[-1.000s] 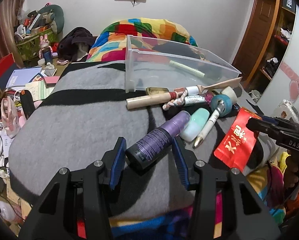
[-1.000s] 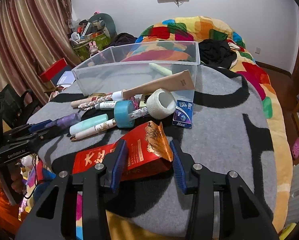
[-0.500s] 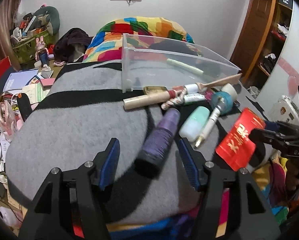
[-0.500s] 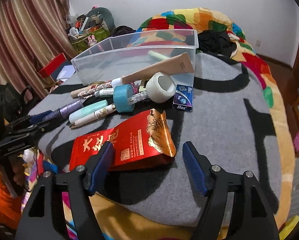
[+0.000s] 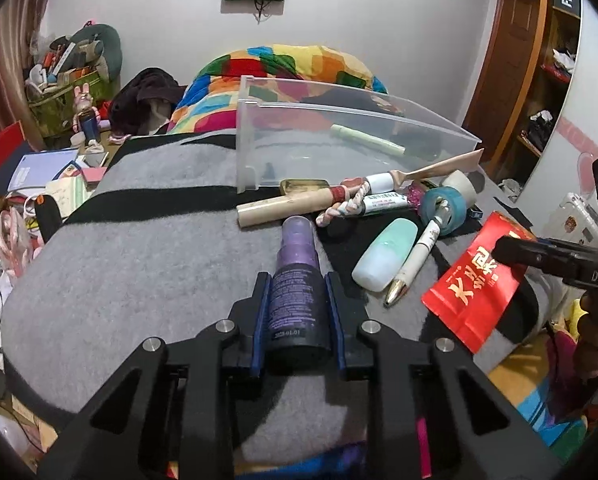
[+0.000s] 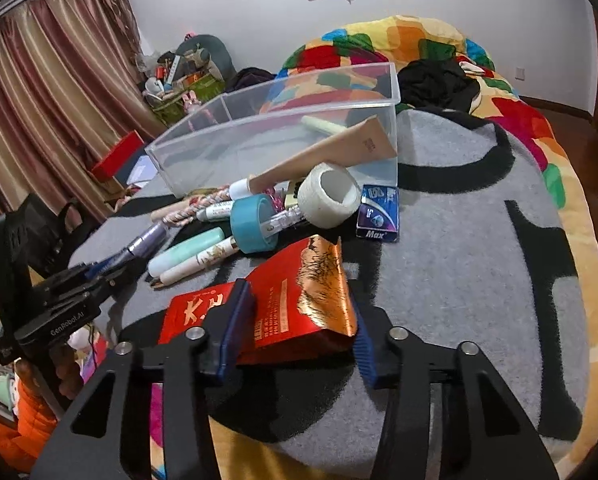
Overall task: Organize objects
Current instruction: 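Grasp the purple spray bottle with the left tool while the right tool grasps the red packet, then carry the purple bottle into the bin with the left tool while the right tool drops the red packet in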
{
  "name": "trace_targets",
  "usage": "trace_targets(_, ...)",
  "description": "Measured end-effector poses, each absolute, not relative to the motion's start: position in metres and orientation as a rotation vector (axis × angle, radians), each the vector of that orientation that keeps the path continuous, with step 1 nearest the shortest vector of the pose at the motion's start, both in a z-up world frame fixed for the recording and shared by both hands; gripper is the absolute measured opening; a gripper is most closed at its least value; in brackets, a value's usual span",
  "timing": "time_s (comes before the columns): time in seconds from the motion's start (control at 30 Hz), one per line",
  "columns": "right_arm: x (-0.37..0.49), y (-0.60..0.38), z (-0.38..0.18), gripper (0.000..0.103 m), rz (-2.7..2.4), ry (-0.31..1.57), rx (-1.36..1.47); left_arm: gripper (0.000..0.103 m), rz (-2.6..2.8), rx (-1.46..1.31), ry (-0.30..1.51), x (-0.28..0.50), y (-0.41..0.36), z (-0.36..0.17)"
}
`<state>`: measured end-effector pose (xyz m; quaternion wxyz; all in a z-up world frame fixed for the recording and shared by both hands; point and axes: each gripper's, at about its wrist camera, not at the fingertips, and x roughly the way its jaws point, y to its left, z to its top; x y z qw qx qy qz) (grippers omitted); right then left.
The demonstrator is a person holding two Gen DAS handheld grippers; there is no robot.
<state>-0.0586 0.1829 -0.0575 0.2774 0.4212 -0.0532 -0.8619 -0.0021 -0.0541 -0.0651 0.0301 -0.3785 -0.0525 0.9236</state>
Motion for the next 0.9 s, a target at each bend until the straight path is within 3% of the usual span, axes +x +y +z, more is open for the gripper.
trace_targets(0.5, -0.036, 0.189, -0.008, 0.027, -2.338, -0.147, 0.919, 0.026, 2.911, -1.066, -0.155, 0.009, -0.048, -0.026)
trace_targets(0.9, -0.048, 0.18, 0.034, 0.027, -2.383, -0.202, 0.756, 0.026, 2.943, -0.886, -0.114, -0.02, -0.039, 0.019)
